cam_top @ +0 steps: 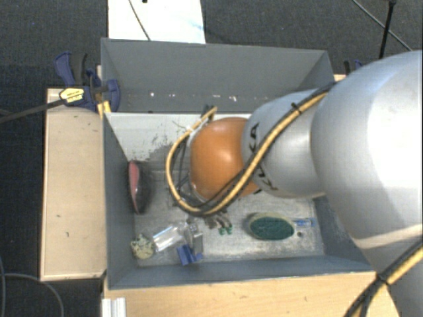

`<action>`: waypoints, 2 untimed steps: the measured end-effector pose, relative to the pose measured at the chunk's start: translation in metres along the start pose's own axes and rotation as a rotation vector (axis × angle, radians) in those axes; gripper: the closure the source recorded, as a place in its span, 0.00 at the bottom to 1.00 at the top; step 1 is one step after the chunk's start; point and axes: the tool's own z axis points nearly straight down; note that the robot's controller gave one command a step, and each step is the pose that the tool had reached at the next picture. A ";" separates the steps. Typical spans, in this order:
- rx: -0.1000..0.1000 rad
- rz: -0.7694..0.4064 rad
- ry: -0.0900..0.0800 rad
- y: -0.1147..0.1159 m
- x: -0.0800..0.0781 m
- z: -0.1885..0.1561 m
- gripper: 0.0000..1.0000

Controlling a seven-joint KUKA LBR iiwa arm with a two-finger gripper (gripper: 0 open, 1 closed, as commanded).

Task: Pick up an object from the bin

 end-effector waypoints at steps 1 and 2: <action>0.000 0.291 0.009 0.027 0.021 0.002 0.00; -0.002 0.295 0.002 0.026 0.019 0.001 1.00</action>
Offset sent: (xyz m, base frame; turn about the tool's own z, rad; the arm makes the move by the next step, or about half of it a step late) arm -0.0307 0.0184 -0.0047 0.2909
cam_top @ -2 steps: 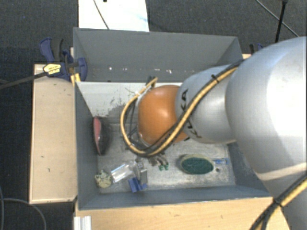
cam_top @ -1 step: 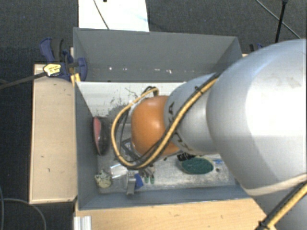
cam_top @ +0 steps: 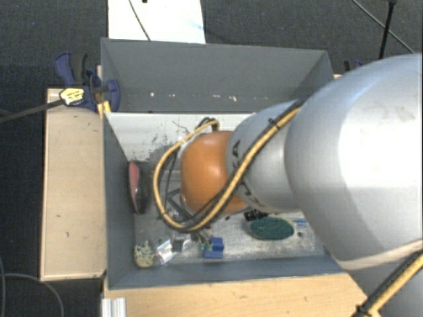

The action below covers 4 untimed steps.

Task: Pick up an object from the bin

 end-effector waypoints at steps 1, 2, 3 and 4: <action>0.003 -0.020 0.007 -0.015 -0.016 -0.163 1.00; 0.010 0.387 0.013 -0.016 -0.054 -0.117 1.00; 0.011 0.389 0.019 0.003 -0.004 -0.114 1.00; 0.011 0.231 0.019 -0.023 -0.013 -0.099 1.00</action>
Offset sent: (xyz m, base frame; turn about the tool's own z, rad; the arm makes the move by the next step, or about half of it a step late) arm 0.0100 -0.0168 0.1578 -0.0240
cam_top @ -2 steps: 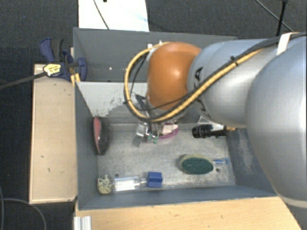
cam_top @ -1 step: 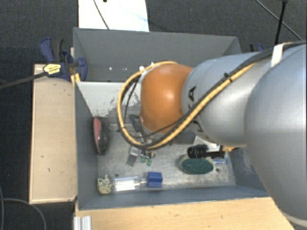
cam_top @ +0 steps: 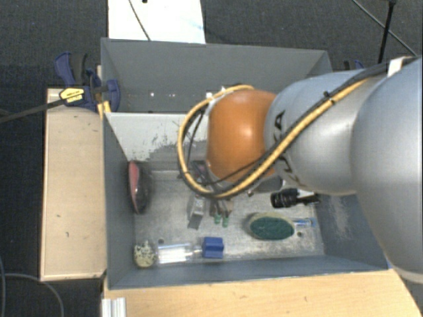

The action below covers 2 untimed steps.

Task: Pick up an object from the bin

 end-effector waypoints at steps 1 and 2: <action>-0.001 0.000 0.000 0.001 0.000 0.000 0.00; 0.001 -0.156 -0.001 -0.097 -0.008 0.021 0.00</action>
Offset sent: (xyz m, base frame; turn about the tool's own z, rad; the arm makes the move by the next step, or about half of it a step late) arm 0.0000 0.0000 0.0000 0.0000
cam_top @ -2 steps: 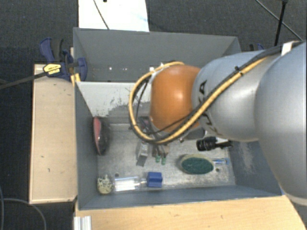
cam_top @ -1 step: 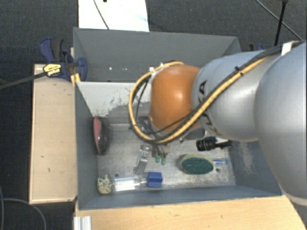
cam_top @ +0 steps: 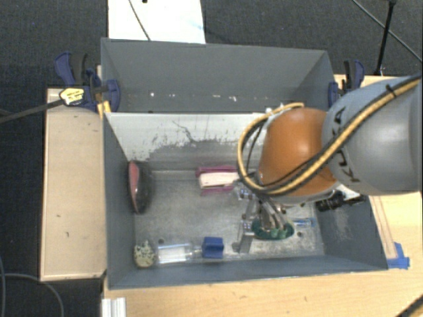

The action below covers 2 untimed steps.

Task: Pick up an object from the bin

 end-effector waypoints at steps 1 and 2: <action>-0.003 -0.043 0.000 0.043 0.006 0.084 0.00; -0.005 -0.037 -0.002 0.042 0.005 0.079 1.00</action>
Offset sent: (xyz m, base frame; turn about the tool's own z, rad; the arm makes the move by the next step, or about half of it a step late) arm -0.0023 0.0417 -0.0818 -0.0389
